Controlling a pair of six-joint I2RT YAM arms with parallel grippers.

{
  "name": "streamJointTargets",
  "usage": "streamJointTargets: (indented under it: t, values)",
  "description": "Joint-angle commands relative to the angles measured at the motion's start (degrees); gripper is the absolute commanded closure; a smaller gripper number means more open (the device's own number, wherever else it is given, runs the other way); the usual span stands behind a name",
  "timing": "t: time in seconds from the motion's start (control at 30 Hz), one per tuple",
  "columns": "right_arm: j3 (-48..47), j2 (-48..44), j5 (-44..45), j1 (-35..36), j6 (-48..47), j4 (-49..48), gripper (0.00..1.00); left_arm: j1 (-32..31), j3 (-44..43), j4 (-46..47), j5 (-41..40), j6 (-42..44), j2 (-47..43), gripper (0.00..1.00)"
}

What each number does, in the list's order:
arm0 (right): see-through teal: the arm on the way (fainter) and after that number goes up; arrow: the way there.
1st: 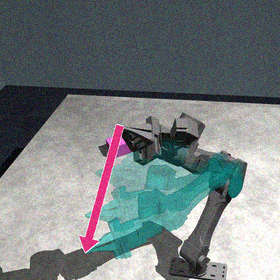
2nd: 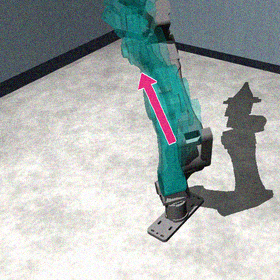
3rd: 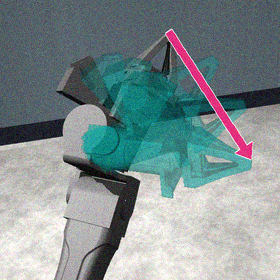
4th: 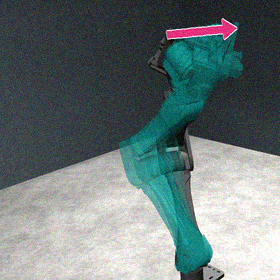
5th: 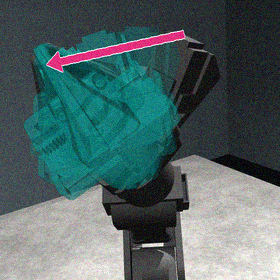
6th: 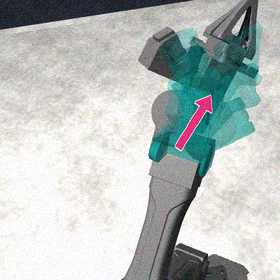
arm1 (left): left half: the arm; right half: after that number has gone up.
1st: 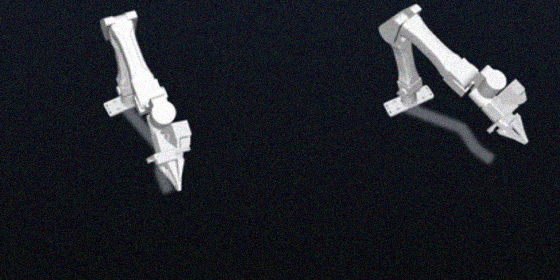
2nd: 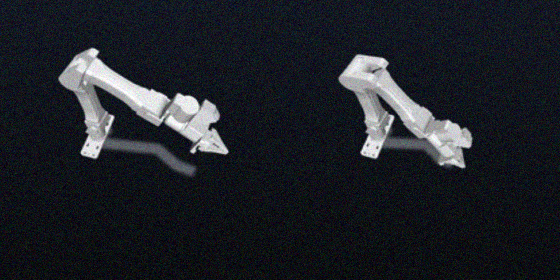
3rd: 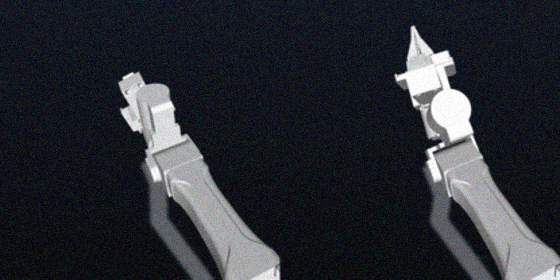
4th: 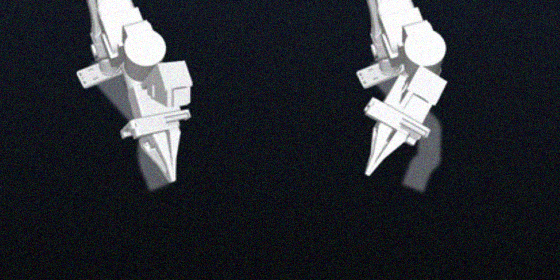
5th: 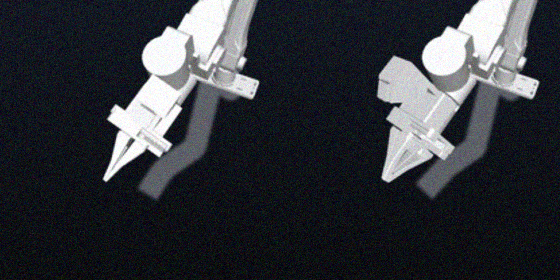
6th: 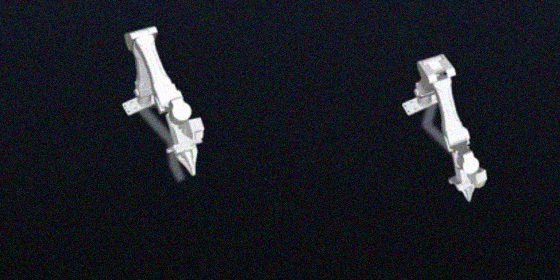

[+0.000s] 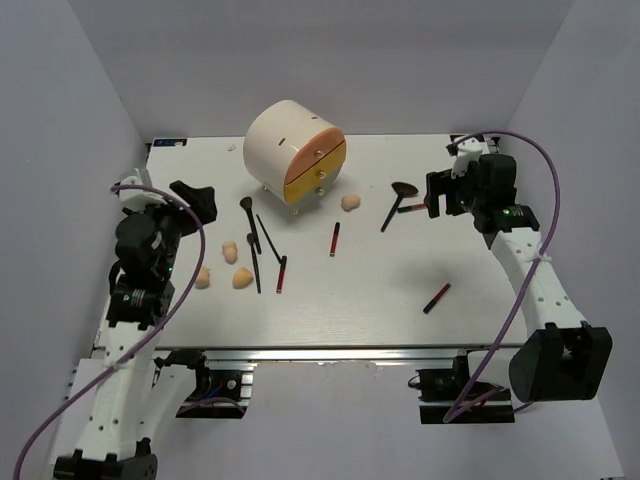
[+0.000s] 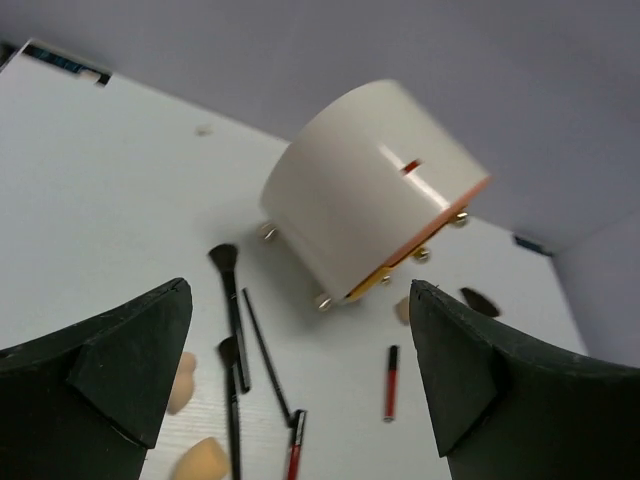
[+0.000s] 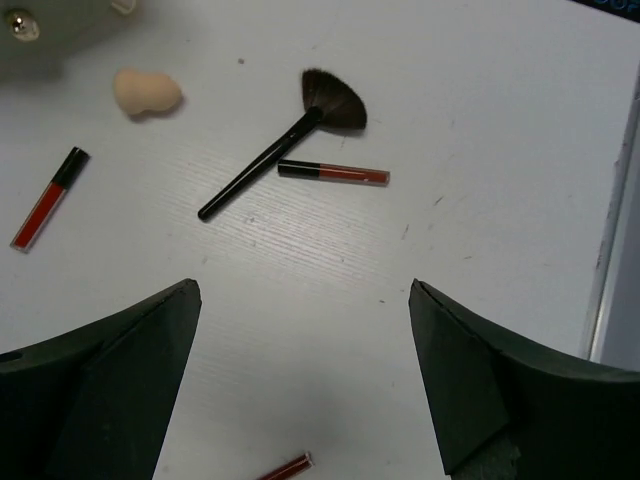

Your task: Organize the makeup

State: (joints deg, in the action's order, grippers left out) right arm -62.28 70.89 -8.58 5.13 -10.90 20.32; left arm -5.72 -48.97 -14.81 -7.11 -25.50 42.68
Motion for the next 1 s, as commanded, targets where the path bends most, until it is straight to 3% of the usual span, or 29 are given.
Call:
streamJointTargets:
  t: [0.0, 0.07, 0.17, 0.27, 0.4, 0.43, 0.5, 0.53, 0.6, 0.63, 0.7, 0.77, 0.97]
  values:
    - [-2.94, -0.93, 3.41, 0.76, 0.36, -0.09, 0.1, -0.09, -3.59, -6.02, 6.58, -3.85, -3.47, 0.02]
    - [-1.97, -1.46, -4.89, 1.03, -3.23, -1.06, 0.1, -0.09, -3.41, -6.28, 7.03, -4.91, -3.91, 0.02]
    - [-1.26, -1.29, -19.83, 2.16, -17.72, 1.81, 0.11, -0.09, -2.45, -6.2, 8.85, -7.01, -4.79, 0.02]
    - [-1.87, 1.17, -19.57, 8.48, -23.02, 2.18, 0.11, -0.09, -1.92, -5.85, 10.01, -8.08, -4.97, 0.02]
    - [-6.27, 7.32, -17.36, 17.09, -20.07, -1.38, 0.11, -0.09, -2.27, -6.37, 12.64, -10.18, -3.31, 0.3]
    - [-7.4, 9.77, -17.44, 17.63, -13.17, -3.07, 0.16, -0.09, -2.44, -6.46, 13.35, -10.45, -2.34, 0.56]
    - [-13.0, 13.11, -16.65, 19.21, -5.67, -5.54, 0.35, -0.09, -2.88, -6.64, 14.4, -11.41, -1.46, 0.77]
    - [-15.22, 17.05, -14.99, 19.57, -1.28, -7.81, 0.55, -0.09, -3.41, -6.81, 15.19, -11.5, -1.02, 0.82]
    - [-22.75, 21.46, -13.83, 19.75, 10.77, -8.19, 0.57, -0.09, -3.76, -6.99, 15.46, -12.2, -0.49, 0.77]
    - [-24.62, 24.87, -14.18, 20.1, 14.03, -9.06, 0.5, -0.09, -3.85, -7.08, 15.38, -12.47, -0.4, 0.53]
    - [-27.96, 28.05, -13.66, 21.67, 18.8, -10.47, 0.44, -0.09, -3.5, -7.08, 15.73, -13.44, -0.4, 0.33]
    - [-29.73, 29.91, -13.31, 22.64, 21.51, -11.96, 0.44, -0.09, -3.24, -7.34, 16.08, -14.4, -0.23, 0.24]
    - [-36.58, 37.47, -13.13, 23.35, 27.59, -15.48, 0.48, -0.09, -2.97, -8.13, 16.43, -15.9, 0.22, 0.21]
